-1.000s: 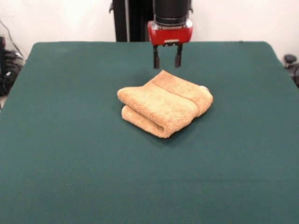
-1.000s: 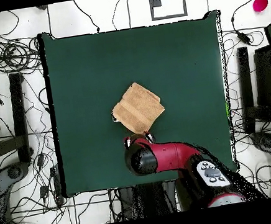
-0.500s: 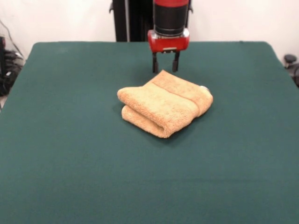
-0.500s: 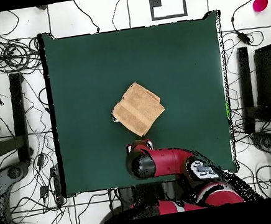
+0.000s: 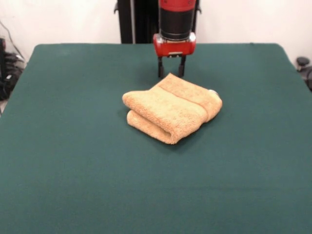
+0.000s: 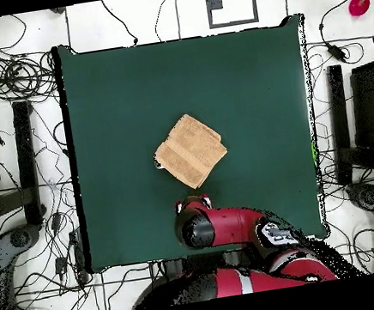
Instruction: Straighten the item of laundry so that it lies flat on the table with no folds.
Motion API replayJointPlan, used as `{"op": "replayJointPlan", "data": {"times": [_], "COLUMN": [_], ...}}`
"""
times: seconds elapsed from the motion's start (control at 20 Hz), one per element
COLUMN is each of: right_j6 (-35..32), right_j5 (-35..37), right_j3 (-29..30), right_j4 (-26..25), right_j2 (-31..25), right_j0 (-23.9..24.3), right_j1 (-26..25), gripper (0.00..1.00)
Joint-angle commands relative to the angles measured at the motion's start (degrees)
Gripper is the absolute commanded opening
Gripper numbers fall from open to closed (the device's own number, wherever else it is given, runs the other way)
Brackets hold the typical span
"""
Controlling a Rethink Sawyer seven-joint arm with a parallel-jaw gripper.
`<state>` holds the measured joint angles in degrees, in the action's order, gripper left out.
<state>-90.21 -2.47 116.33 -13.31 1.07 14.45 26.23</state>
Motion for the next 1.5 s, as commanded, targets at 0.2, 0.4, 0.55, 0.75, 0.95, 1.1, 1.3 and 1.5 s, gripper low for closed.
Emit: {"op": "replayJointPlan", "data": {"times": [0.2, 0.4, 0.55, 0.75, 0.95, 1.1, 1.3, 1.5], "right_j6": [-13.69, -13.71, -13.69, -14.38, -13.91, -12.57, -11.57, -11.65], "right_j5": [-5.49, -5.38, -5.57, -6.95, -6.77, -5.39, -4.30, -5.59], "right_j3": [-5.57, -6.24, -6.48, -7.40, -8.47, -9.00, -10.50, -11.45], "right_j4": [5.54, 6.52, 7.05, 8.47, 9.08, 8.56, 8.58, 8.42], "right_j2": [-0.76, -0.82, -1.08, -1.01, -1.80, -2.61, -3.04, -4.04], "right_j0": [-3.09, -3.51, -3.85, -4.88, -4.89, -4.70, -4.87, -4.13], "right_j1": [-3.64, -3.90, -3.77, -5.24, -5.92, -5.15, -5.30, -6.70], "gripper": [1.00, 1.00, 1.00, 1.00, 1.00, 1.00, 1.00, 1.00]}}
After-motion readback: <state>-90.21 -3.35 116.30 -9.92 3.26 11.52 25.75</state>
